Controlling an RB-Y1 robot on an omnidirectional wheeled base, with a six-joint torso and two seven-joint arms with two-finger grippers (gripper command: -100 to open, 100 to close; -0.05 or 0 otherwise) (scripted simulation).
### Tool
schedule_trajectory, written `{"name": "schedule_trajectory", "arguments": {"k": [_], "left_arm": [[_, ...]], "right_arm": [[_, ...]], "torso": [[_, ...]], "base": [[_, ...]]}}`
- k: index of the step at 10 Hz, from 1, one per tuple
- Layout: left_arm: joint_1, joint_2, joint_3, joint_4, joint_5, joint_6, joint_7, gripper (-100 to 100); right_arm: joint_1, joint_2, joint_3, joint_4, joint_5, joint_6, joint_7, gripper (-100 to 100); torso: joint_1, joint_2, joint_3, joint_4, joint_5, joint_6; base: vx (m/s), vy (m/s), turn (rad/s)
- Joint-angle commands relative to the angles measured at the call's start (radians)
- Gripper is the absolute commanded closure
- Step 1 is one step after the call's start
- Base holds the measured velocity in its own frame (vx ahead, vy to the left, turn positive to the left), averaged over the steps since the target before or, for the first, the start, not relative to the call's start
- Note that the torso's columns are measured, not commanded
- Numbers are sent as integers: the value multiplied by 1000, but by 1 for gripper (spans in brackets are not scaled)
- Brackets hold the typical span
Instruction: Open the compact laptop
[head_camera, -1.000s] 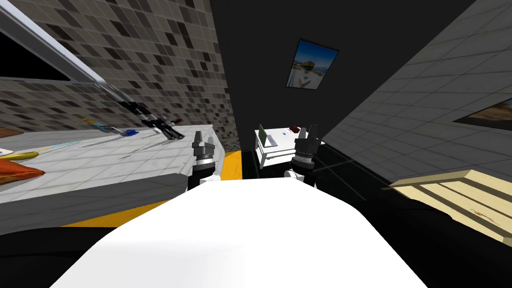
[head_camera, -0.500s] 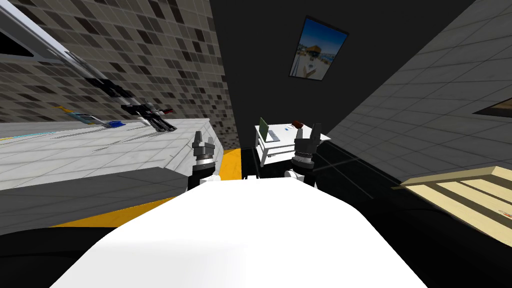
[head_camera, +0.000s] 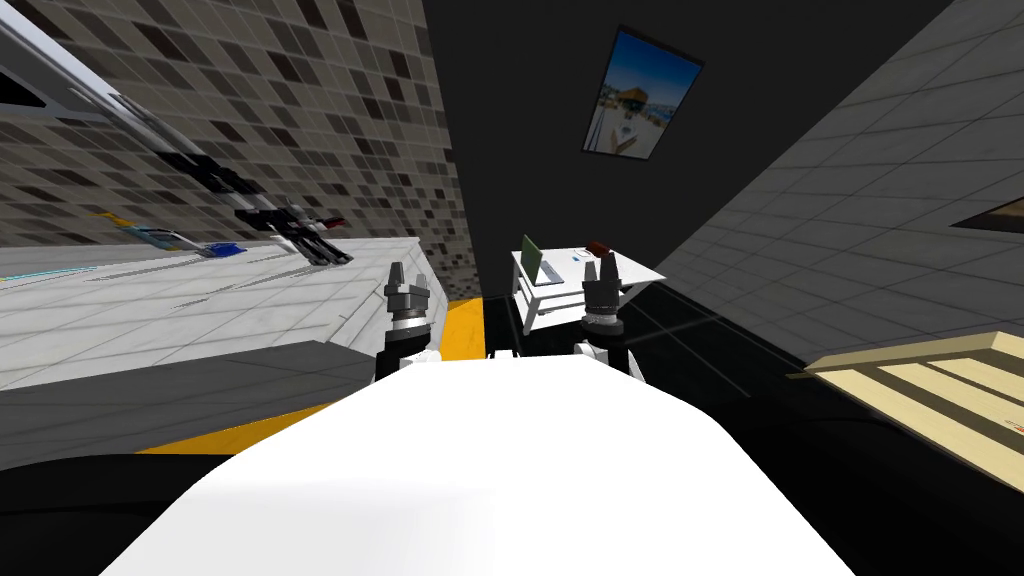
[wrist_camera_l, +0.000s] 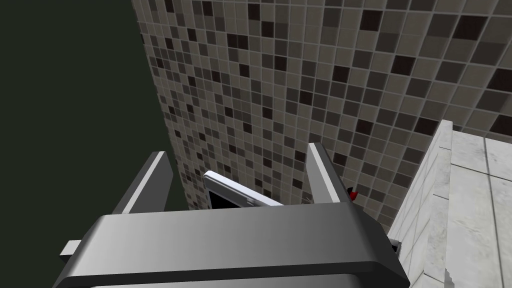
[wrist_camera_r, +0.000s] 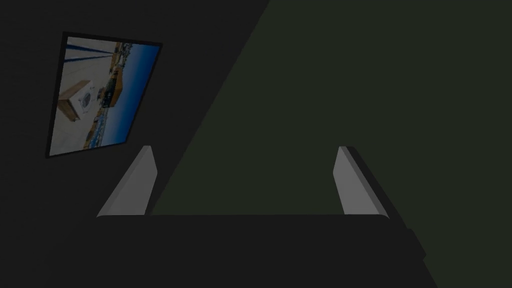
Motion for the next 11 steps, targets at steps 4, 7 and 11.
{"name": "schedule_trajectory", "arguments": {"k": [4,7,11], "left_arm": [[0,0,0,0,0,0,0,0],[0,0,0,0,0,0,0,0],[0,0,0,0,0,0,0,0]], "right_arm": [[-13,-138,-44,93,135,36,95,-100],[-22,-215,-68,148,209,57,145,-100],[-34,-314,-96,217,297,82,206,-100]], "torso": [[-1,2,1,1,0,0],[-1,2,1,0,0,0],[-1,1,1,0,0,0]], "base": [[77,89,-19],[67,97,-17],[74,83,-17]]}}
